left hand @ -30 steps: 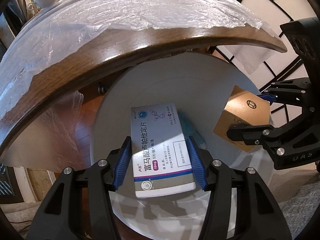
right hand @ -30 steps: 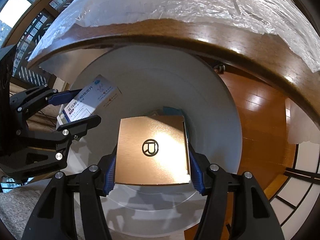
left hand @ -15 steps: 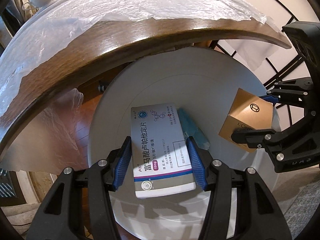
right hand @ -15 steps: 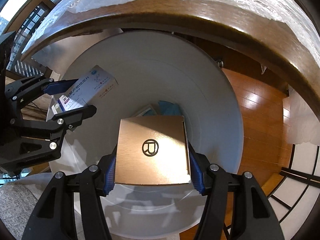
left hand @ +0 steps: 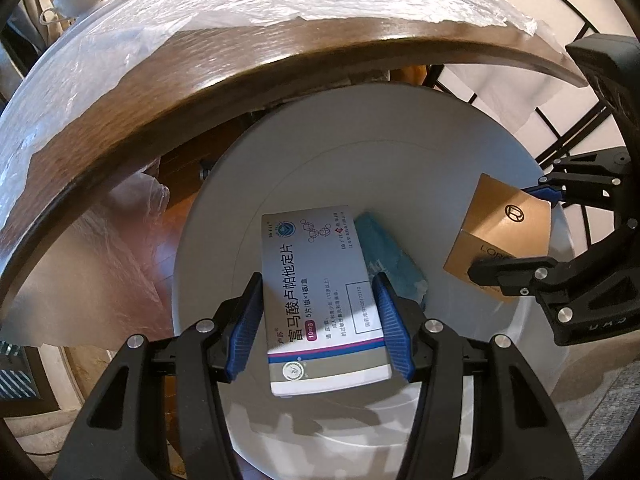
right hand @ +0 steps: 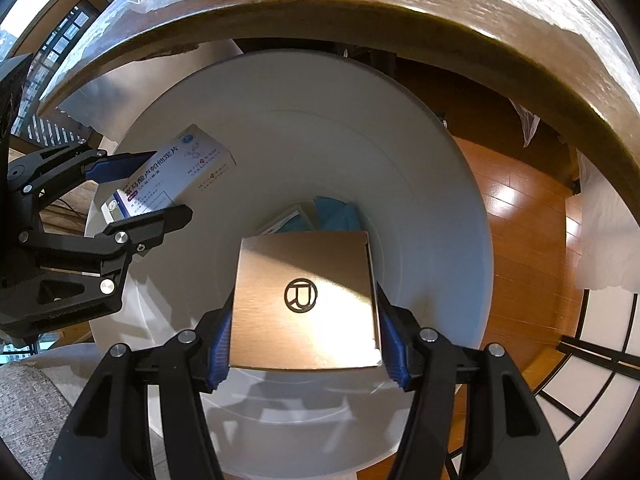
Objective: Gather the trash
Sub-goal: 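Open both tools to drop the medicine box and tan box into the bin, then move the left tool to the purple hair roller while the right tool approaches the yellow cup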
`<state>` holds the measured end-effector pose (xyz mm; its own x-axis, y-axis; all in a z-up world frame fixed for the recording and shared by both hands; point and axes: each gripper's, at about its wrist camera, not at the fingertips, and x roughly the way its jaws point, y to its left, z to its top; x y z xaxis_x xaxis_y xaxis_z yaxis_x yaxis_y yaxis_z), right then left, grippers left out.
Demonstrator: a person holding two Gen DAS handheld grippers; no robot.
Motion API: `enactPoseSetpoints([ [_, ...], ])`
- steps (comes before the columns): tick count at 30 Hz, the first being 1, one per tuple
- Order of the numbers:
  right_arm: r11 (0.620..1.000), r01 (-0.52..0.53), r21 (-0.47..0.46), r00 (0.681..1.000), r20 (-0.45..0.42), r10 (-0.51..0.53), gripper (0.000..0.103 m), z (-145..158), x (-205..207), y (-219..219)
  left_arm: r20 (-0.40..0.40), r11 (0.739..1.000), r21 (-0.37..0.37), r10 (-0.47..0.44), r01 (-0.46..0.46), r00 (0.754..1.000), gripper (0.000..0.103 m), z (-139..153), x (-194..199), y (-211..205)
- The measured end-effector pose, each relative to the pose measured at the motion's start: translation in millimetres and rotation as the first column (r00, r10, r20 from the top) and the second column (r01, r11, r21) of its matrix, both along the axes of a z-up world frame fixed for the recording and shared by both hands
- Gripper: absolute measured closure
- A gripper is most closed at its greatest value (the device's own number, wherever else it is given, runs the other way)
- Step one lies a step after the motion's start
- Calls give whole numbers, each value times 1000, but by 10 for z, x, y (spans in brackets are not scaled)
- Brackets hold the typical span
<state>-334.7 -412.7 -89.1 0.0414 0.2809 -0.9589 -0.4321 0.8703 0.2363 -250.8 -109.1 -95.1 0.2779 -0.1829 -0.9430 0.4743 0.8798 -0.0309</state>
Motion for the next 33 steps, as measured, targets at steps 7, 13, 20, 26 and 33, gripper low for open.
enactPoseSetpoints([
  [7, 1000, 15, 14, 1000, 4, -15, 35, 48, -16, -29, 12, 1000, 4, -3, 3, 1000, 31, 31, -25, -51],
  [13, 998, 10, 57, 996, 93, -16, 27, 429, -82, -207, 42, 999, -30, 17, -16, 999, 29, 282, -76, 5],
  [20, 998, -64, 4, 903, 425, 57, 9, 1305, -91, -394, 231, 985, -172, 10, 30, 973, 4, 1226, -144, 157],
  [26, 998, -47, -43, 818, 572, 63, 4, 1574, 455, -440, 377, 977, -212, 110, -30, 919, 2, 1593, 408, 140],
  [33, 988, -114, -107, 790, 593, 156, 5, 1511, 1132, -285, 375, 980, -191, 131, -62, 918, 2, 1513, 1210, 16],
])
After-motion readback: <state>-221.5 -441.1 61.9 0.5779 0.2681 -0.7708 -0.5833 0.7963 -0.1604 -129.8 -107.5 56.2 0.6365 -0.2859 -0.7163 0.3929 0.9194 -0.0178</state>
